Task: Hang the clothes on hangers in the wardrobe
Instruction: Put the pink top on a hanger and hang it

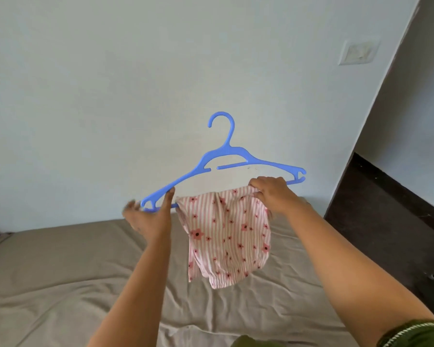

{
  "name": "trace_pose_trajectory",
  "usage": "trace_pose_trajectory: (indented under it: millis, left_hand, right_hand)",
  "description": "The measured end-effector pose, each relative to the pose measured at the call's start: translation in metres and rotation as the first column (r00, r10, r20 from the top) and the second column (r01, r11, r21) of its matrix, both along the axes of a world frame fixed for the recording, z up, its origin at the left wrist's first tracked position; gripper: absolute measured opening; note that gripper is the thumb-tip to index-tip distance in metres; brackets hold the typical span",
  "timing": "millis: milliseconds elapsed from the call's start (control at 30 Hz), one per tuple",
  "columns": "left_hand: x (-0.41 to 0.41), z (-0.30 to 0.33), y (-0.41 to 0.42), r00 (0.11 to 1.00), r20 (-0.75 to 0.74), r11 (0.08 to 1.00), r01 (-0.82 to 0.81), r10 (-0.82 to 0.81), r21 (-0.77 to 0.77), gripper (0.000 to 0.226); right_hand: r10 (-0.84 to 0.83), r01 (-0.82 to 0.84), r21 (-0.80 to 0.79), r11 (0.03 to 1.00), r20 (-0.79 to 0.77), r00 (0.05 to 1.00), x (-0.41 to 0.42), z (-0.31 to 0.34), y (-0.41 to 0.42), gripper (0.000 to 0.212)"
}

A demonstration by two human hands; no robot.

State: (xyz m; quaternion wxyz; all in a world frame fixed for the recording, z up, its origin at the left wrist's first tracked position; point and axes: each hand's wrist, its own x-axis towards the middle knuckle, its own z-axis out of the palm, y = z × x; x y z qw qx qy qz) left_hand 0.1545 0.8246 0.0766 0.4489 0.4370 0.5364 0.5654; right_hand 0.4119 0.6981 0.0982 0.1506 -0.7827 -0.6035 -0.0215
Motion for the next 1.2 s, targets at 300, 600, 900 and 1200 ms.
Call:
trace_pose_trajectory:
  millis: [300, 600, 900, 1200]
  left_hand:
    - [0.019, -0.001, -0.033, 0.966, 0.061, 0.955, 0.257, -0.251, -0.149, 0.036]
    - [-0.014, -0.003, 0.002, 0.999, -0.053, 1.0, -0.001, 0.002, 0.018, 0.047]
    - [-0.047, 0.032, 0.017, 0.952, 0.242, 0.977, 0.206, -0.188, -0.051, 0.044]
    - [-0.013, 0.031, 0.003, 0.489, -0.851, 0.842, 0.528, -0.193, 0.113, 0.034]
  right_hand:
    - [0.002, 0.009, 0.059, 0.998, -0.189, 0.982, -0.011, 0.003, -0.004, 0.02]
    - [-0.038, 0.024, 0.111, 0.994, 0.128, 0.991, -0.013, 0.007, -0.006, 0.03]
    - [0.044, -0.093, 0.272, 0.958, 0.181, 0.982, -0.018, -0.002, -0.011, 0.019]
    - [0.101, -0.148, 0.212, 0.966, 0.216, 0.971, -0.031, -0.021, -0.003, 0.018]
